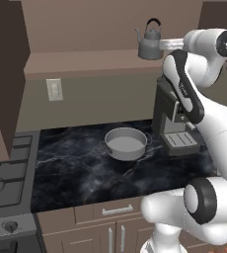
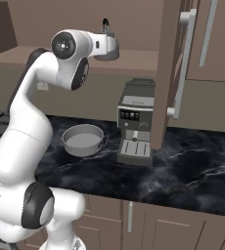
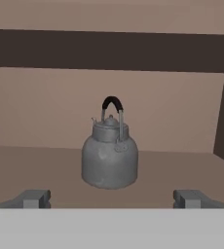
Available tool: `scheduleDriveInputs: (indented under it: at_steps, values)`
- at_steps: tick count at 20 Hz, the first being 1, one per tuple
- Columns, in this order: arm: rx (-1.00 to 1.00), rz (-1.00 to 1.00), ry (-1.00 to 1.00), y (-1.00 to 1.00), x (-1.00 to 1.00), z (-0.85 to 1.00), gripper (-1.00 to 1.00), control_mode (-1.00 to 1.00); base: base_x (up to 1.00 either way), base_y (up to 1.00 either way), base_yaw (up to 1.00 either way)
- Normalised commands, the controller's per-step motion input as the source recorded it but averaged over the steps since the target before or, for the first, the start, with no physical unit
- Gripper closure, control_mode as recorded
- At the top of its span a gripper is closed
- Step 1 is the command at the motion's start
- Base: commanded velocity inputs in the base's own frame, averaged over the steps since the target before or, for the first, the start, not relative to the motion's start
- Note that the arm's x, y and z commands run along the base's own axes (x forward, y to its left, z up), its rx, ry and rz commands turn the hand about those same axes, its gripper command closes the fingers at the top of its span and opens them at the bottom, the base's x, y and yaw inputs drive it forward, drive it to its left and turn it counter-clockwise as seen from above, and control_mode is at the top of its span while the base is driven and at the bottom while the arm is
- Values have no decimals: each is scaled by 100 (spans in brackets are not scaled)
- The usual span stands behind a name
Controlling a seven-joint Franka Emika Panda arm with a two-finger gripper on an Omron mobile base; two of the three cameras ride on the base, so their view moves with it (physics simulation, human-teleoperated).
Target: Pick the kettle from the cabinet and place it on a stove burner. Then pick the pot from the counter and place it on another stove burner. Finally, turn both burners on.
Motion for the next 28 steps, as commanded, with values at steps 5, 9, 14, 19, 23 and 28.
scheduleDriveInputs:
  at_steps: [5, 9, 14, 19, 23, 28]
  values:
    - [0, 0, 0, 1, 7, 8, -100, -100, 0, 0, 0]
    - [0, 0, 0, 0, 8, 4, -100, -100, 0, 0, 0]
    - [0, 0, 0, 0, 16, 3, -100, -100, 0, 0, 0]
    - [0, 0, 0, 0, 21, 0, -100, -100, 0, 0, 0]
    - [0, 0, 0, 0, 27, 0, -100, -100, 0, 0, 0]
    - [0, 0, 1, 0, 38, 0, -100, -100, 0, 0, 0]
